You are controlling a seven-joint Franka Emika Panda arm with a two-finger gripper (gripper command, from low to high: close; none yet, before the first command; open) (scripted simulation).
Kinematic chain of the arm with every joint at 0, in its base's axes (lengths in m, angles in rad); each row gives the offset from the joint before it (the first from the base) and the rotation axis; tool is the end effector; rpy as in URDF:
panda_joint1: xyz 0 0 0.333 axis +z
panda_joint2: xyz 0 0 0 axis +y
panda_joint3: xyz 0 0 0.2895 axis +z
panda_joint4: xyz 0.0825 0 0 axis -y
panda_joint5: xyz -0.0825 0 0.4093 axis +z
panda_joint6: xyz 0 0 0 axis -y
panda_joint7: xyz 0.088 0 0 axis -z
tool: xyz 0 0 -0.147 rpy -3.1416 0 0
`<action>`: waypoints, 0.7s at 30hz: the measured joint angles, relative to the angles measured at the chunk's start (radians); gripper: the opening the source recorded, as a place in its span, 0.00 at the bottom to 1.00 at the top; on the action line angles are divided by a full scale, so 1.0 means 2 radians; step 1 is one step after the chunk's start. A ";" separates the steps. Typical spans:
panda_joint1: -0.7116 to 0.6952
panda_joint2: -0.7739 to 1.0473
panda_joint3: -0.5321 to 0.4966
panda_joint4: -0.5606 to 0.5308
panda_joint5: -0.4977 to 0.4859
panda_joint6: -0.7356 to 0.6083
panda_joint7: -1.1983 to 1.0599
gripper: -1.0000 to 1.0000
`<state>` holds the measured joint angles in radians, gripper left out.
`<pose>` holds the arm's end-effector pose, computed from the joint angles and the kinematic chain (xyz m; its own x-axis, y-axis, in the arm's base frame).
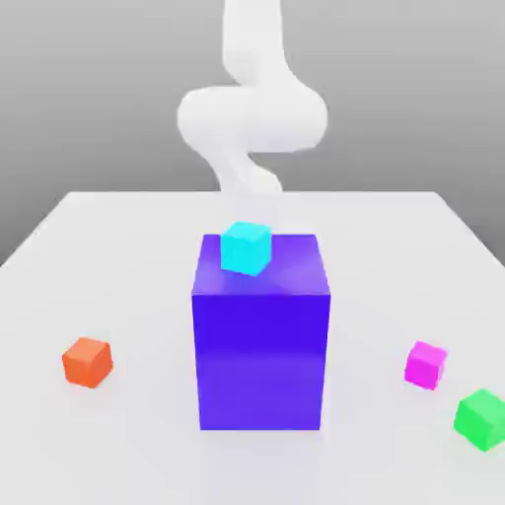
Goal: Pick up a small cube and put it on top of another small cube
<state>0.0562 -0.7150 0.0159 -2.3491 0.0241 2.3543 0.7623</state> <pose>0.4480 0.0345 0.6096 0.5889 -0.6592 0.4675 -0.4702 -0.7500 -0.4652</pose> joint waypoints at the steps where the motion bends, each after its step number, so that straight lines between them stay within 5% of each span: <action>1: 0.013 0.021 0.004 -0.011 0.006 0.013 -0.009 0.50; 14: 0.152 0.259 0.090 -0.145 0.036 0.164 -0.088 0.50; 21: 0.216 0.388 0.125 -0.210 -0.041 0.246 -0.060 0.50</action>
<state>0.4879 0.0613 0.2659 -2.7695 -0.0584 2.8470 0.6416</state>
